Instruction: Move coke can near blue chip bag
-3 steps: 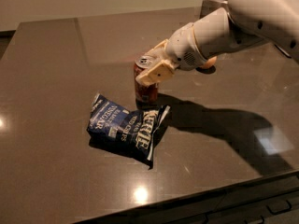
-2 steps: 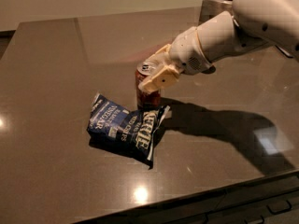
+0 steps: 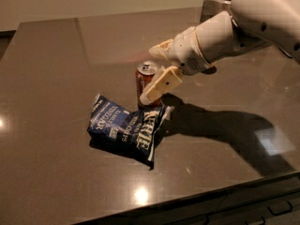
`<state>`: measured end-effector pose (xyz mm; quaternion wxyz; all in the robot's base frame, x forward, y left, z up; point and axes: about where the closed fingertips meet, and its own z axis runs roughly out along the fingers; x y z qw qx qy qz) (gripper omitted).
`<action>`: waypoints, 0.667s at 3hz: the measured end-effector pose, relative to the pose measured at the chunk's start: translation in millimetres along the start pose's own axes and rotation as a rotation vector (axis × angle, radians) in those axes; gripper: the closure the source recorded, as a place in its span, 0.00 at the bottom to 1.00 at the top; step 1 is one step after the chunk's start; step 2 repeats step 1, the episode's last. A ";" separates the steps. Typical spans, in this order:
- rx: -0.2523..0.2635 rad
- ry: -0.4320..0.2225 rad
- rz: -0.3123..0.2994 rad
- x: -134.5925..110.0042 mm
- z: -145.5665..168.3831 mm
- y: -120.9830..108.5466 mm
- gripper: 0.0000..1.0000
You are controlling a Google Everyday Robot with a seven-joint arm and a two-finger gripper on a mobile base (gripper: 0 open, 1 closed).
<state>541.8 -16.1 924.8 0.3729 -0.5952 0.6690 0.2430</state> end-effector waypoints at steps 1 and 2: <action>0.000 0.000 0.000 0.0 0.1 0.0 0.00; 0.000 0.000 0.000 0.0 0.1 0.0 0.00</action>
Offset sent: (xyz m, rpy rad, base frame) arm 0.0000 0.0000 0.0000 0.0000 0.0000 0.0000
